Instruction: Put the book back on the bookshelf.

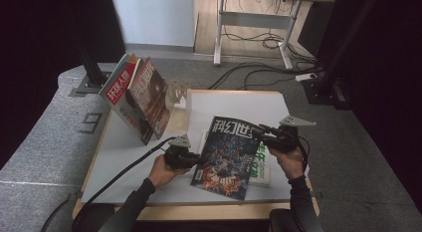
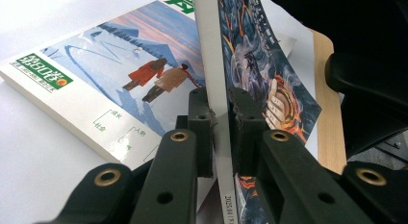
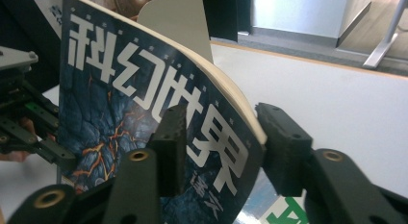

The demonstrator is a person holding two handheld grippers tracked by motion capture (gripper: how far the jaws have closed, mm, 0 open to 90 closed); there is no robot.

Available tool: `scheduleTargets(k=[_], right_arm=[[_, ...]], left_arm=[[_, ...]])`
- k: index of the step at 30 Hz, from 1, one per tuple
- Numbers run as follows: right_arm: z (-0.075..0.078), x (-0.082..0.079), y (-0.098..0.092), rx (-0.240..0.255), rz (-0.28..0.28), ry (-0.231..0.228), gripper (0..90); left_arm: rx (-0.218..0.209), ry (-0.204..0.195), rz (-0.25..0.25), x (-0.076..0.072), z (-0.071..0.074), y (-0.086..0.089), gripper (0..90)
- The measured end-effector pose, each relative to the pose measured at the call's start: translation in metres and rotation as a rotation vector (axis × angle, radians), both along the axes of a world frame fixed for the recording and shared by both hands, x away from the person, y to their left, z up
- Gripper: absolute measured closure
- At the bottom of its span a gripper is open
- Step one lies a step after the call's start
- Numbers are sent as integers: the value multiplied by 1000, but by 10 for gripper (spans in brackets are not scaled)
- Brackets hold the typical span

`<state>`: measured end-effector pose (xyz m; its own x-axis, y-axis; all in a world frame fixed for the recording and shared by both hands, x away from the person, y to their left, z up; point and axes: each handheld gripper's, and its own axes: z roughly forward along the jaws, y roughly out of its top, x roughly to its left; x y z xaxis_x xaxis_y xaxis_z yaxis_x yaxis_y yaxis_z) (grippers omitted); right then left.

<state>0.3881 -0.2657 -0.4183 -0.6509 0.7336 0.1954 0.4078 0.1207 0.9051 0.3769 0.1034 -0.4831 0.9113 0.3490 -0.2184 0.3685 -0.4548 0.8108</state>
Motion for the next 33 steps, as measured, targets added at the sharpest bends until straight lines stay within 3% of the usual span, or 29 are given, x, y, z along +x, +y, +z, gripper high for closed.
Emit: scheduleTargets(k=[8, 9, 13, 17, 20, 24, 30, 33], right_arm=[[-13, 10, -3, 22, -9, 75, 379], [-18, 13, -3, 37, 6, 100, 354], [-26, 15, -3, 50, 28, 129, 340], [-30, 15, -2, 63, 66, 135, 473], [-26, 12, -4, 49, 57, 118, 627], [-20, 8, -4, 45, 62, 92, 762], [-9, 3, 6, -6, 54, 44, 812], [-4, 1, 12, -24, 53, 27, 816]], left_arm=[[-9, -7, -13, -2, 0, 2, 823], [-11, -6, -16, -3, 0, 2, 824], [-17, -7, -18, -4, 0, 4, 825], [-22, -2, -14, -3, 0, 6, 823], [-29, 6, -6, -2, -1, 8, 821], [-35, 11, 5, -2, -1, 11, 820], [-16, 6, 15, -5, 3, 13, 812], [-27, 19, 13, -6, 4, 16, 811]])
